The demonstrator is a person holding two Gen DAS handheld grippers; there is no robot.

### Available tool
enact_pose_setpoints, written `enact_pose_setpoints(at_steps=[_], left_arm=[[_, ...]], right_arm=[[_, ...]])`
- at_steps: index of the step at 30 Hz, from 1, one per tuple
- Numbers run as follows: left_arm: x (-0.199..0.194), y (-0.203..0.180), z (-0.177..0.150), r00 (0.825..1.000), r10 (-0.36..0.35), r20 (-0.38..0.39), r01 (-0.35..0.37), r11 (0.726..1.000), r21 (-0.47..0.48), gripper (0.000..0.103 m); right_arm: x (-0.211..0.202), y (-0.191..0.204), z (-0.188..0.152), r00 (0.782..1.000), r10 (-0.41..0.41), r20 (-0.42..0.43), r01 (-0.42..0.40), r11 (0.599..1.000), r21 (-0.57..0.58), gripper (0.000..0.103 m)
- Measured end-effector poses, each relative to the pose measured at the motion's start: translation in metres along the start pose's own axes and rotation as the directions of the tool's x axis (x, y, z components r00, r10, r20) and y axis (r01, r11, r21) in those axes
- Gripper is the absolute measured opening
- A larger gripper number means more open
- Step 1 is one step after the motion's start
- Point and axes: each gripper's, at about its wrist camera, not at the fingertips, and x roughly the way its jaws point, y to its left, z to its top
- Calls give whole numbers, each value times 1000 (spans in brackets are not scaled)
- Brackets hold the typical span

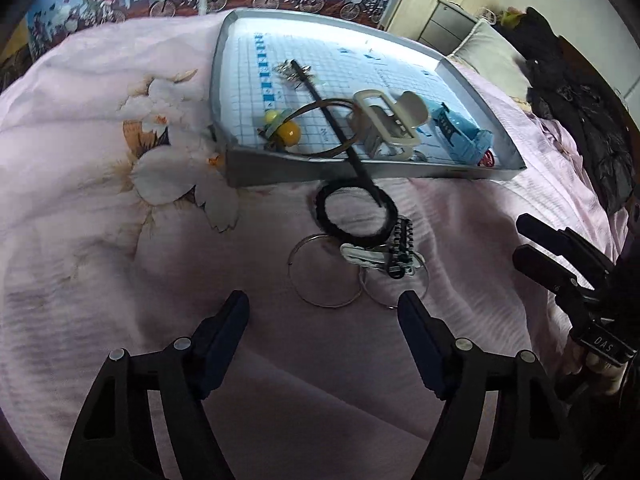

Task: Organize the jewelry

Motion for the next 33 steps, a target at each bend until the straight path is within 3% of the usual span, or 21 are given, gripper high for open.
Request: enact_pose_setpoints(at_steps=[4,8,12,15,19,21,24,33], left_arm=[[0,17,1,999,-35,-7,35,996,-78,61],[2,24,5,998,-58,-1,58,993,-99,60],[6,25,7,998,-63,4,63,994,-91,59],[10,19,8,999,-47,8,47,996,-70,53],[10,25,7,999,-45,13,46,994,-103,31],[6,26,7,999,-44,12,45,991,-125,31],[3,25,6,999,-51,1,51,990,-131,5],[-15,39,5,1000,-3,27,8,980,-197,2]], right_arm=[[21,4,4,998,59,-19,-59,998,8,42],[35,1,-1,994,101,-46,-99,994,40,34],[33,-4,-5,993,111,-40,-108,992,60,30],[30,-5,-7,993,114,-32,-111,991,73,30],[33,-6,-8,992,120,-38,-117,989,87,30],[34,-7,-10,991,130,-40,-126,987,97,30],[37,-7,-10,988,147,-43,-142,983,113,30],[56,9,1,977,199,-73,-197,980,40,30]])
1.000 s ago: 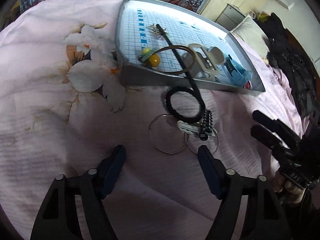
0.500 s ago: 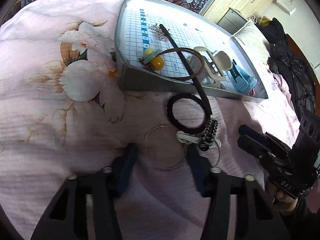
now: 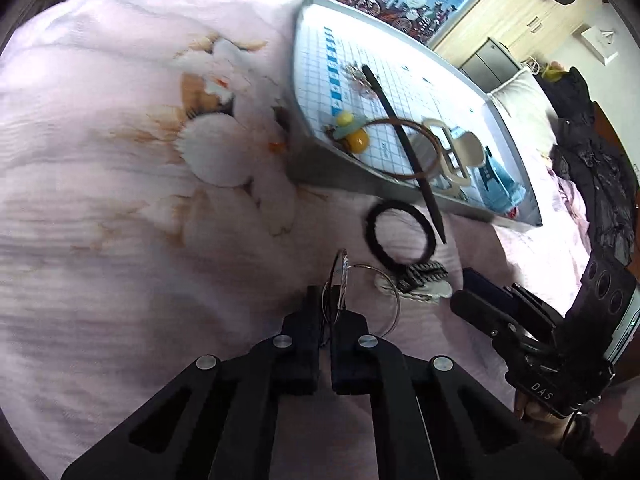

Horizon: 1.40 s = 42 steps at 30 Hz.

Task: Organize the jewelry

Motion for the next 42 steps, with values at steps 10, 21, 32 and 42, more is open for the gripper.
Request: enact_pose_setpoints(at_steps=[10,21,32,42], left_arm=[[3,8,1,999,38,1,-37,999,-24,2],[6,3,3,999,36,4,-36,999,-26,2],[4,0,4,999,35,22,-35,999,-7,2],[-37,-24,-5,981,-57,187,38,994,99,2]], right_arm=[[23,5,16,997,77,-15,-78,995,-60,30],[21,7,25,998,55,24,-53,997,-56,30],[22,8,16,998,56,23,-54,996,-65,6],[-8,22,10,991,3,133,8,997,-82,4]])
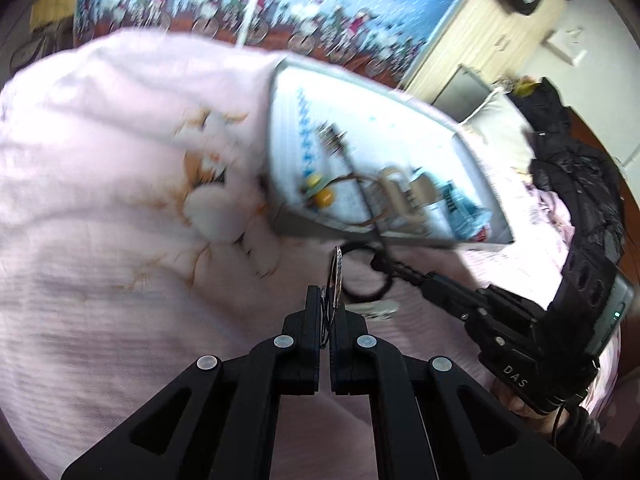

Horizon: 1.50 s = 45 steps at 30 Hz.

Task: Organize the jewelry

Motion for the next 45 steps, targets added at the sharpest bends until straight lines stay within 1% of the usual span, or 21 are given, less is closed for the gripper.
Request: enact_pose_setpoints(at_steps=[3,5,8,9,11,14,18,20,23,25,29,31,34,36,38,39,40,41,42,43,45], left_arm=[[-13,-14,0,996,-43,81,38,997,62,2],[-21,-24,-2,987,-79,138,64,992,108,2],[-27,-35,2,975,-101,200,73,987,141,2],[-26,-38,6,970,-102,219,74,988,134,2],[-18,-44,18,969,-87,231,67,994,90,2],[-3,-50,35,963,-101,249,93,995,41,2],[16,-59,56,963,-131,237,127,991,29,2],[26,-62,63,966,-127,227,122,992,38,2],[46,-61,64,977,-101,187,91,994,59,2],[57,-55,63,985,-70,158,60,996,65,2],[70,-44,59,991,-44,128,42,999,19,2],[71,-45,58,992,-33,123,30,999,28,2],[72,-49,56,993,1,120,-8,998,59,2],[73,-51,55,994,-4,111,-3,998,64,2],[74,-53,55,995,-41,96,35,998,61,4],[75,-53,55,994,-53,91,48,997,58,8],[74,-54,55,994,-56,93,51,997,57,18],[73,-55,54,994,-52,100,47,997,59,26],[72,-55,53,993,-47,111,40,997,62,40],[69,-56,53,991,-44,128,36,997,62,45],[63,-56,53,988,-32,153,23,998,60,47]], right_arm=[[-13,4,1,1000,-6,31,6,1000,-6,4],[-24,6,3,998,-5,65,5,1000,0,4],[-41,4,11,992,-18,128,15,1000,18,4],[-45,2,15,989,-26,149,22,999,26,4],[-50,-4,21,980,-65,186,56,997,52,4],[-55,-16,28,968,-119,219,97,989,110,4],[-57,-30,30,954,-206,219,176,973,148,4],[-55,-40,32,950,-233,206,201,966,165,4],[-51,-53,30,952,-248,181,212,958,194,4],[-46,-58,27,955,-250,156,216,954,208,4],[-35,-61,21,962,-249,116,222,953,206,4],[-33,-61,18,962,-251,106,227,953,201,4],[-30,-63,17,959,-267,97,244,949,201,5],[-29,-64,15,957,-275,91,253,946,203,5],[-29,-65,15,955,-283,88,260,943,208,5],[-29,-66,16,954,-288,84,266,941,211,5],[-30,-66,16,952,-294,83,271,938,215,5],[-32,-67,16,951,-297,87,273,937,217,5],[-33,-67,16,949,-303,91,278,935,220,5],[-36,-67,17,945,-312,96,285,933,221,5],[-41,-68,19,937,-331,108,302,927,222,5]])
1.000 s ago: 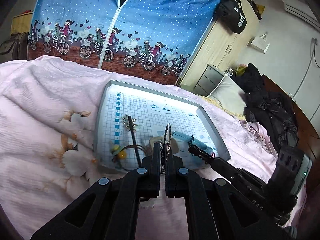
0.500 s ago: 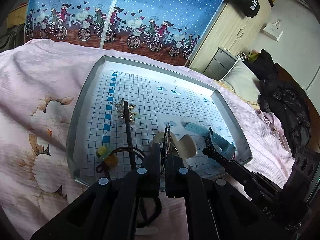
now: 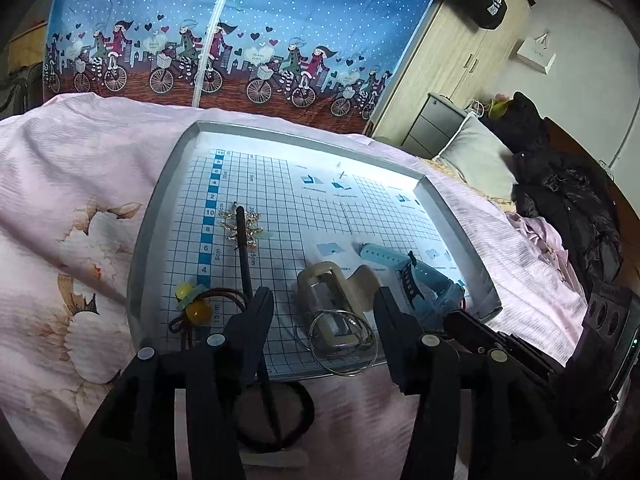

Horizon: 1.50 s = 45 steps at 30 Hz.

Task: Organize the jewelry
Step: 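Place the hoops in the tray with the left tool while the right tool places the keychain, then open both tools and withdraw them from the tray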

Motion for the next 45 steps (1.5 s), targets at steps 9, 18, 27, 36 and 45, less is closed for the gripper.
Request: enact_pose_setpoints(at_steps=[9,18,27,36,45], left_arm=[[-50,-6,2,982,83,171,-82,997,-13,100],[-129,-39,-13,891,140,432,-188,980,70,101],[-182,-55,-60,869,180,461,-248,965,90,101],[-211,-45,-105,907,212,365,-248,967,56,101],[-206,-38,-129,962,205,182,-203,979,-27,101]], right_arm=[[-39,0,16,994,-36,105,36,999,8,50],[-105,32,20,956,-83,281,120,986,-119,103],[-154,43,-5,951,-72,301,107,989,-101,103],[-188,54,-39,956,-92,277,133,982,-132,103],[-178,55,-77,996,-29,89,42,990,-138,103]])
